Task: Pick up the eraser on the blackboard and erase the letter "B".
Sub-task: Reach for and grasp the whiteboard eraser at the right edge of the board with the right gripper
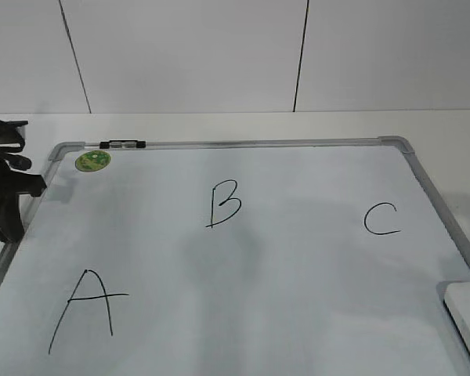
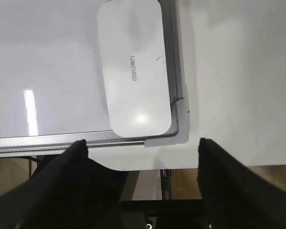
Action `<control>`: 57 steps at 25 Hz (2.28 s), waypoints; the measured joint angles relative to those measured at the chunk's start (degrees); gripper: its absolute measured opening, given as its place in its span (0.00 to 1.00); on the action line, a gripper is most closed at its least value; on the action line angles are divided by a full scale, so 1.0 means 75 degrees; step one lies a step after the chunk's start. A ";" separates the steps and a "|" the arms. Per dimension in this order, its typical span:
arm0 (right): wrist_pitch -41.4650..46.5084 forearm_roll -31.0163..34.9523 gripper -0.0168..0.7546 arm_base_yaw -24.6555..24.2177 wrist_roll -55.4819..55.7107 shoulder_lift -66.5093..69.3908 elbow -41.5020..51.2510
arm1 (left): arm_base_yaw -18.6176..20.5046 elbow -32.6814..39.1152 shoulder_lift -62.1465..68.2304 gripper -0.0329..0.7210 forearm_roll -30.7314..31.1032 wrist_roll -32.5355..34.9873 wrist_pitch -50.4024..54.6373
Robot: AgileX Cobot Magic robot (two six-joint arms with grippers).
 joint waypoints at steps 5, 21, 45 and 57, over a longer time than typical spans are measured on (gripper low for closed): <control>-0.0051 0.0000 0.76 0.0000 0.0000 0.0000 0.0000 | 0.0000 -0.0003 0.0000 0.07 -0.0070 -0.0082 0.0000; -0.0196 -0.0118 0.87 0.0000 0.0375 0.1337 0.0000 | 0.0000 -0.0003 0.0000 0.07 -0.0070 -0.0082 0.0014; -0.1371 0.0137 0.87 0.0079 -0.0169 0.3708 -0.0059 | 0.0000 -0.0016 0.0000 0.07 -0.0070 -0.0082 0.0056; -0.1878 -0.0322 0.87 0.0791 0.0174 0.4250 -0.0180 | 0.0000 -0.0016 0.0000 0.07 -0.0070 -0.0082 0.0060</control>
